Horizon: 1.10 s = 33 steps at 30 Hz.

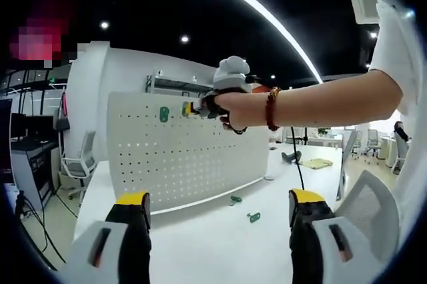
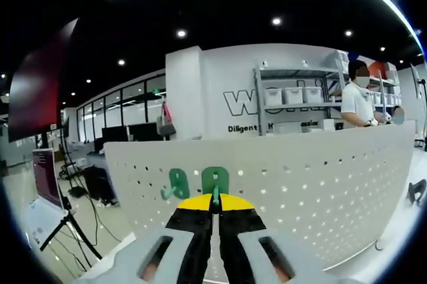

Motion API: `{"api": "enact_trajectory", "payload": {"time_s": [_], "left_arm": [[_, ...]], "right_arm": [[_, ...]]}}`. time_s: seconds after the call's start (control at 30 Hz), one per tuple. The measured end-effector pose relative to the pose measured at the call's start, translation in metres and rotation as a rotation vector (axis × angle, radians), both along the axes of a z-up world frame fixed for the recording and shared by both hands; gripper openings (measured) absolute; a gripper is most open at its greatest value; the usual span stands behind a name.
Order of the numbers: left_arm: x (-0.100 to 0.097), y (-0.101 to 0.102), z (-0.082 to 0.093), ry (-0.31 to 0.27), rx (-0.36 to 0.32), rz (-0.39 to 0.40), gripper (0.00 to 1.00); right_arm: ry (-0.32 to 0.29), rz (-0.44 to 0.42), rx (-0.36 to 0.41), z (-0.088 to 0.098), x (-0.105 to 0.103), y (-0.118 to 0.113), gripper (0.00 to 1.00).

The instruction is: Insert the hook assembly into the mounting plate slot until the hook locks in place.

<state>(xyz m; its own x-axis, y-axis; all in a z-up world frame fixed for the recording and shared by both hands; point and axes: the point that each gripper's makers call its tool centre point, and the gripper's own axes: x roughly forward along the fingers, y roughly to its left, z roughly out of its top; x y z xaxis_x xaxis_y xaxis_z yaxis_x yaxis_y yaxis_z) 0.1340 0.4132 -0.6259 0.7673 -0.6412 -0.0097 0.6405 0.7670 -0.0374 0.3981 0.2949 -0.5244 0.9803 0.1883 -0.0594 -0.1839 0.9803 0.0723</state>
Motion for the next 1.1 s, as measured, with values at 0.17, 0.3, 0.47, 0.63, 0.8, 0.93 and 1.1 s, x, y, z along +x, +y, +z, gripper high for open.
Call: {"api": "enact_trajectory", "payload": {"time_s": [0.17,0.3,0.47,0.63,0.8,0.93,1.1], "left_arm": [[0.002,0.002,0.001,-0.002,0.003,-0.001,0.88],[0.002,0.004,0.0,0.0,0.004,0.002,0.88],[0.005,0.003,0.001,0.001,0.004,0.0,0.88],[0.008,0.006,0.0,0.01,-0.013,0.015,0.87],[0.008,0.009,-0.002,0.013,-0.005,0.019,0.86],[0.009,0.011,-0.001,0.011,-0.011,0.027,0.87],[0.01,0.011,-0.004,0.022,-0.011,0.027,0.86]], "right_arm": [[0.001,-0.006,0.006,0.003,0.01,0.001,0.01],[0.005,-0.016,0.008,0.003,0.014,-0.001,0.01],[0.023,-0.023,-0.001,-0.003,0.019,-0.001,0.01],[0.033,-0.021,0.016,-0.008,0.021,0.001,0.01],[0.039,-0.034,0.004,-0.009,0.024,0.0,0.01],[0.045,-0.043,-0.005,-0.011,0.025,0.0,0.01],[0.052,-0.048,-0.039,-0.012,0.024,0.002,0.01]]}}
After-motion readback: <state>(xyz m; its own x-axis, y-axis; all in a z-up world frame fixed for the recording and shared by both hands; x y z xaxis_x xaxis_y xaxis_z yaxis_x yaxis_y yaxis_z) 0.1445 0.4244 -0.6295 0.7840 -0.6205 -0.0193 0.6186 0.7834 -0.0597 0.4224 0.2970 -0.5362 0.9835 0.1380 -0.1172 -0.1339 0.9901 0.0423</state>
